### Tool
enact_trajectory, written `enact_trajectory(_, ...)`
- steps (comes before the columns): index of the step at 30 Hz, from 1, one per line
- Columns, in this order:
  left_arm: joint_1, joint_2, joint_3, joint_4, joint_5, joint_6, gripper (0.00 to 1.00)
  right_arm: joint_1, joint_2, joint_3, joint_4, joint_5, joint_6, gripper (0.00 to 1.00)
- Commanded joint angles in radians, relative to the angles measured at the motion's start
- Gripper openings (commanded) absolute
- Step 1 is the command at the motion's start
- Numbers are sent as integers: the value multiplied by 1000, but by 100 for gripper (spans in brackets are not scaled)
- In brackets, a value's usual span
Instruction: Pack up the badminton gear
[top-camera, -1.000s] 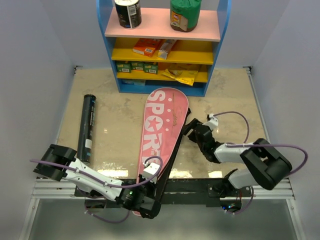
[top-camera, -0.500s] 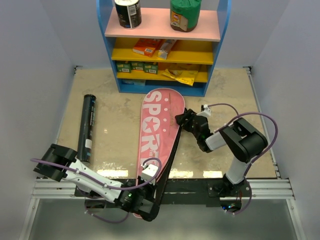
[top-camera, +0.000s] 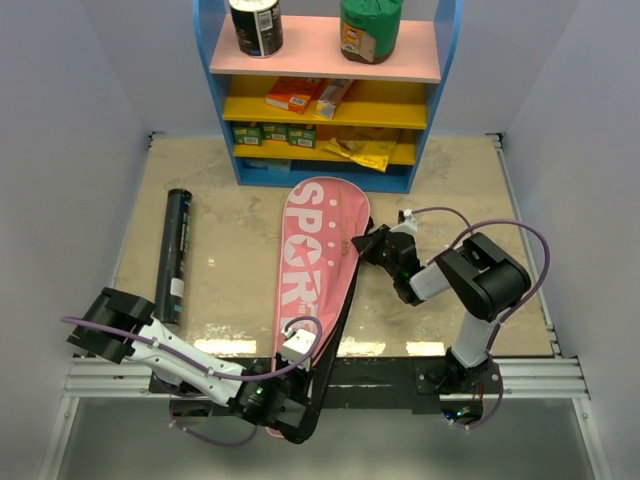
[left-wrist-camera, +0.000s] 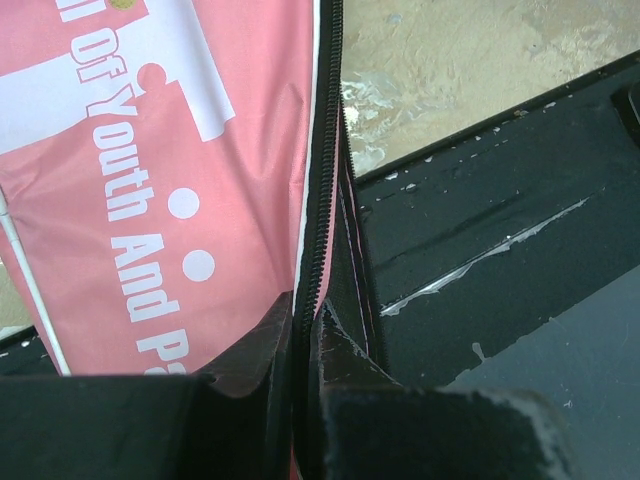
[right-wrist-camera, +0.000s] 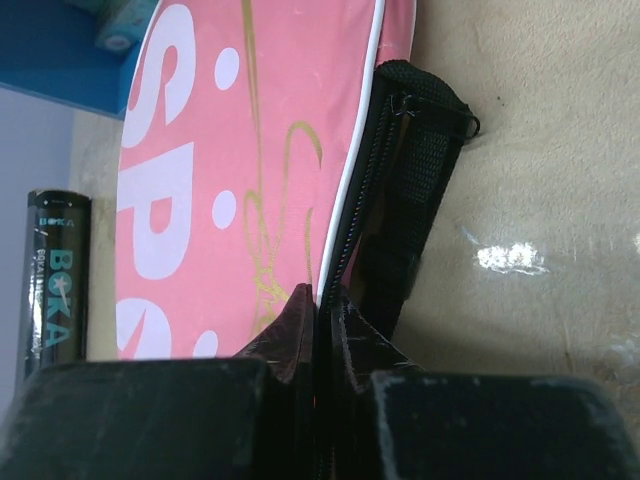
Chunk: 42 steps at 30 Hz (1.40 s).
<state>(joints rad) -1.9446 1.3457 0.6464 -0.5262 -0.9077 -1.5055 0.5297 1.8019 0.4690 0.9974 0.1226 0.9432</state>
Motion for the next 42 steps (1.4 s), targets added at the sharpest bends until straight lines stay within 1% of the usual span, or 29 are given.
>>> enact_trajectory(1, -16, 0, 12, 5, 12, -21, 0, 1, -119, -41, -124, 98, -17, 0)
enact_trajectory(2, -14, 6, 22, -24, 12, -16, 0, 1, -210, -47, -173, 121, -12, 0)
enact_trajectory(3, -13, 18, 51, -47, 10, -18, 0, 1, -258, -56, -260, 146, -14, 0)
enact_trajectory(4, -11, 44, 70, -75, 9, -28, 0, 3, -319, -69, -313, 211, -8, 0)
enact_trajectory(5, -10, 59, 88, -143, 4, -44, 0, 3, -426, -70, -445, 241, 0, 0)
enact_trajectory(7, 3, 102, 140, -211, -2, -94, 0, 3, -540, -66, -598, 311, 45, 0)
enact_trajectory(8, 6, 110, 153, -251, -3, -104, 0, 4, -588, -64, -737, 374, 58, 0)
enact_trajectory(9, 24, 113, 163, -253, 0, -92, 0, 3, -689, -64, -800, 397, 90, 0)
enact_trajectory(10, 38, 107, 159, -239, 4, -70, 0, 3, -732, -64, -859, 417, 107, 0)
enact_trajectory(11, 56, 101, 153, -186, 13, -40, 0, 3, -778, -64, -964, 457, 120, 0)
enact_trajectory(12, 102, 81, 124, -148, 41, 29, 0, 3, -843, -63, -1021, 468, 162, 0)
enact_trajectory(13, 125, 67, 104, -102, 53, 69, 0, 4, -874, -64, -1072, 476, 184, 0)
enact_trajectory(14, 147, 50, 82, -15, 61, 105, 0, 3, -897, -69, -1150, 503, 204, 0)
enact_trajectory(15, 192, 18, 41, 29, 73, 178, 0, 4, -936, -72, -1186, 515, 241, 0)
enact_trajectory(17, 243, -5, 16, 125, 88, 260, 0, 1, -967, -78, -1271, 525, 279, 0)
enact_trajectory(18, 297, -11, 16, 140, 101, 318, 0, 3, -981, -81, -1298, 537, 314, 0)
enact_trajectory(20, 350, -16, 24, 188, 115, 393, 0, 3, -1009, -76, -1383, 548, 359, 0)
enact_trajectory(21, 407, -13, 41, 204, 137, 465, 0, 1, -1016, -81, -1405, 558, 394, 0)
enact_trajectory(23, 464, 9, 61, 257, 171, 543, 0, 3, -1030, -92, -1431, 558, 416, 0)
enact_trajectory(24, 511, 29, 79, 276, 188, 603, 0, 1, -1035, -102, -1444, 560, 446, 0)
enact_trajectory(26, 555, 50, 104, 320, 199, 658, 0, 3, -1039, -116, -1451, 565, 469, 0)
enact_trajectory(27, 599, 70, 111, 333, 211, 706, 0, 4, -1038, -131, -1444, 562, 483, 0)
enact_trajectory(29, 644, 85, 127, 370, 224, 755, 0, 4, -1017, -147, -1401, 554, 488, 0)
enact_trajectory(30, 691, 92, 130, 380, 240, 795, 0, 3, -1003, -159, -1384, 552, 505, 0)
enact_trajectory(32, 758, 87, 136, 413, 253, 846, 0, 1, -939, -165, -1328, 539, 517, 0)
enact_trajectory(35, 820, 55, 150, 416, 263, 889, 0, 3, -859, -161, -1226, 499, 513, 0)
enact_trajectory(36, 826, 32, 154, 408, 256, 895, 0, 3, -801, -144, -1205, 496, 491, 0)
enact_trajectory(39, 828, -31, 154, 374, 230, 907, 0, 4, -696, -97, -1146, 465, 447, 0)
enact_trajectory(42, 828, -110, 130, 342, 240, 893, 0, 3, -638, -49, -1099, 427, 379, 0)
